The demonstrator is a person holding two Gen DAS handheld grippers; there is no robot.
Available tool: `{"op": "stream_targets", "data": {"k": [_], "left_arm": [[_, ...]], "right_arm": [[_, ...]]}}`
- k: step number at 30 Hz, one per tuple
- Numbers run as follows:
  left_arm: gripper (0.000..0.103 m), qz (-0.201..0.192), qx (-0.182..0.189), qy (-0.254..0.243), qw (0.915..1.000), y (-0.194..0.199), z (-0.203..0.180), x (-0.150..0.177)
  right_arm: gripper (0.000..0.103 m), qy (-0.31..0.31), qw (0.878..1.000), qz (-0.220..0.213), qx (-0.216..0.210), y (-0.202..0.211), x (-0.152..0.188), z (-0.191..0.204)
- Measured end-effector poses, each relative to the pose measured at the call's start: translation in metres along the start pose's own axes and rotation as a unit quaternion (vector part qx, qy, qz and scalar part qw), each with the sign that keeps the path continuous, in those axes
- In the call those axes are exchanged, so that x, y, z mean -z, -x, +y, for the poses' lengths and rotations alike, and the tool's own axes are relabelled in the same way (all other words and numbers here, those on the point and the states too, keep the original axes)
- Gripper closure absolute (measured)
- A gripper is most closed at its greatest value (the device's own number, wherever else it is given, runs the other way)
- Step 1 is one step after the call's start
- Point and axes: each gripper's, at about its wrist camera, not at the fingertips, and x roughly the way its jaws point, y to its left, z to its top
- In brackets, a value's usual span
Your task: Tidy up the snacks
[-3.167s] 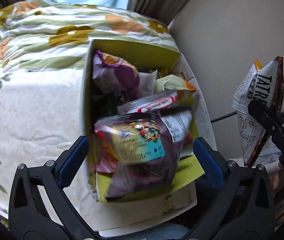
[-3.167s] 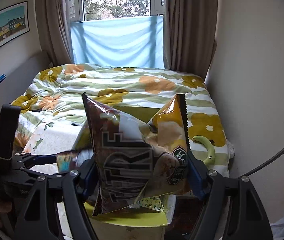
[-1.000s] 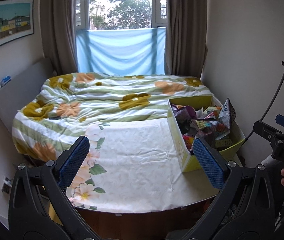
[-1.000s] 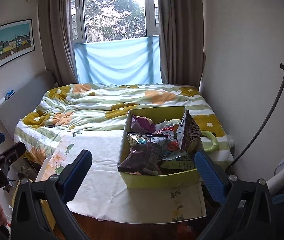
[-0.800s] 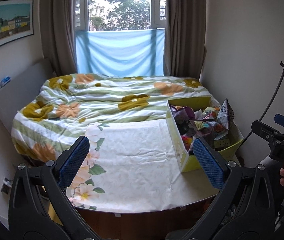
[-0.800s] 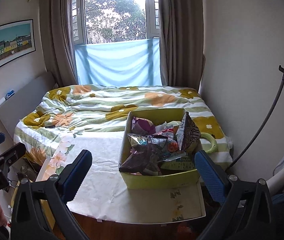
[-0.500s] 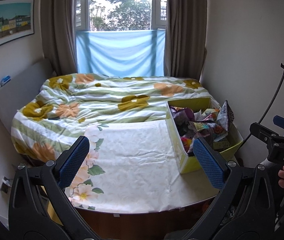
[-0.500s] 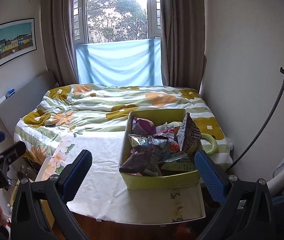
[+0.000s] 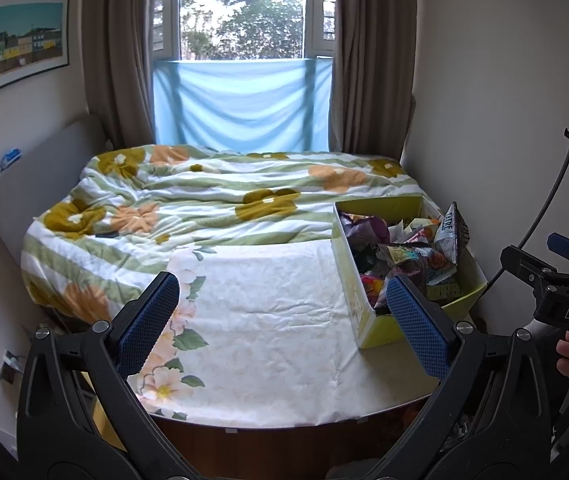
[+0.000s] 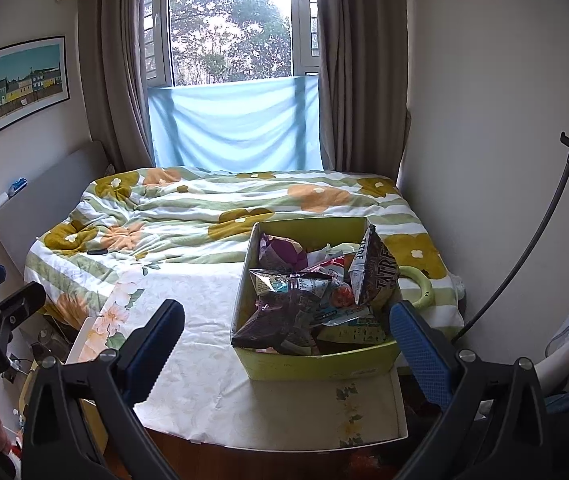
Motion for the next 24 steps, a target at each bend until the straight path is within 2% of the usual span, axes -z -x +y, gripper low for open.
{"op": "stream_targets", "data": {"k": [6,24], "left_arm": [[0.001,-0.002,0.006,0.004,1.0,-0.003,-0.005,-0.001],[0.001,-0.002,-0.006,0.007,1.0,0.001,-0.01,0.001]], "right_arm": [[0.001,-0.001,1.0,0.001,-0.002,0.0,0.0,-0.001],[0.001,-0.003,1.0,0.004,-0.002,0.0,0.005,-0.001]]}}
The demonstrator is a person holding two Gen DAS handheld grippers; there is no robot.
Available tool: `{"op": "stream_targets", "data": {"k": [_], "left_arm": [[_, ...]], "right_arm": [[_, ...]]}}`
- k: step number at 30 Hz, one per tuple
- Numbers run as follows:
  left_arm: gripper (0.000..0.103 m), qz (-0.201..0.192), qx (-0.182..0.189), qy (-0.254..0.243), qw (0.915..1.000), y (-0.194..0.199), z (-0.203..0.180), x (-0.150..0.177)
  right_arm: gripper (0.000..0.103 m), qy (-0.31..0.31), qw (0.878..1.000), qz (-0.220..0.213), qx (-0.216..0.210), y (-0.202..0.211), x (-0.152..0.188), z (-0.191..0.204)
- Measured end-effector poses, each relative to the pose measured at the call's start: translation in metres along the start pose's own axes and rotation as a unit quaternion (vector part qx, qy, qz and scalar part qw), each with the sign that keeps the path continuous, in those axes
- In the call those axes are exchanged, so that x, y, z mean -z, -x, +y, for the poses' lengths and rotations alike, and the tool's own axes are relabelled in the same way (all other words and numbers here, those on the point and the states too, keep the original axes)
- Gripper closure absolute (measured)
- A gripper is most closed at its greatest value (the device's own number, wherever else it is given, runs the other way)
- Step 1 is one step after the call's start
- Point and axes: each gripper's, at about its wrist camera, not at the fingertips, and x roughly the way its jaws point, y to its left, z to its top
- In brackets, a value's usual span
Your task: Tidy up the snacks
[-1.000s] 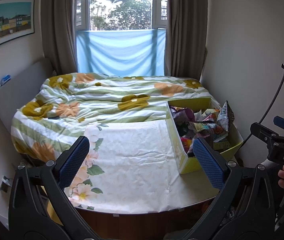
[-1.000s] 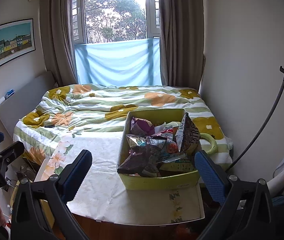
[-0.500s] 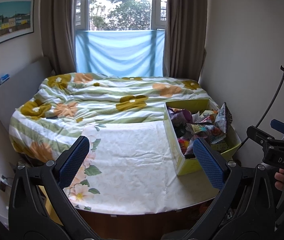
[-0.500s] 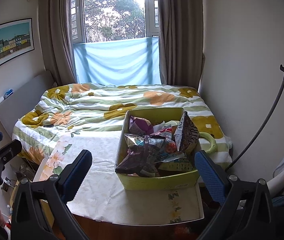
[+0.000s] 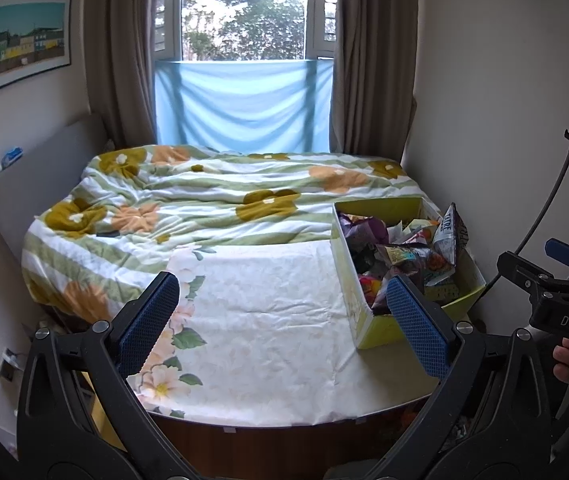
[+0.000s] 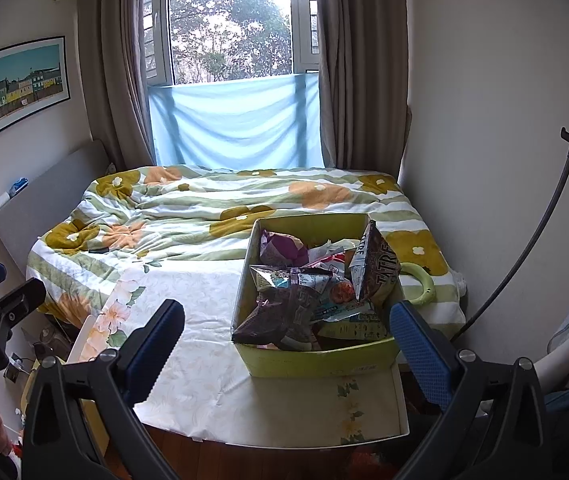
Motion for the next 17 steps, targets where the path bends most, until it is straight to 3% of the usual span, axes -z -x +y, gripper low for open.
{"op": "stream_targets", "data": {"k": [17], "left_arm": [[0.0,-0.018,0.002,-0.005,0.9998,0.008,-0.0016,0.0021]], "right_arm": [[0.001,-0.007,1.0,0.002,-0.001,0.003,0.0019,0.0008]]}}
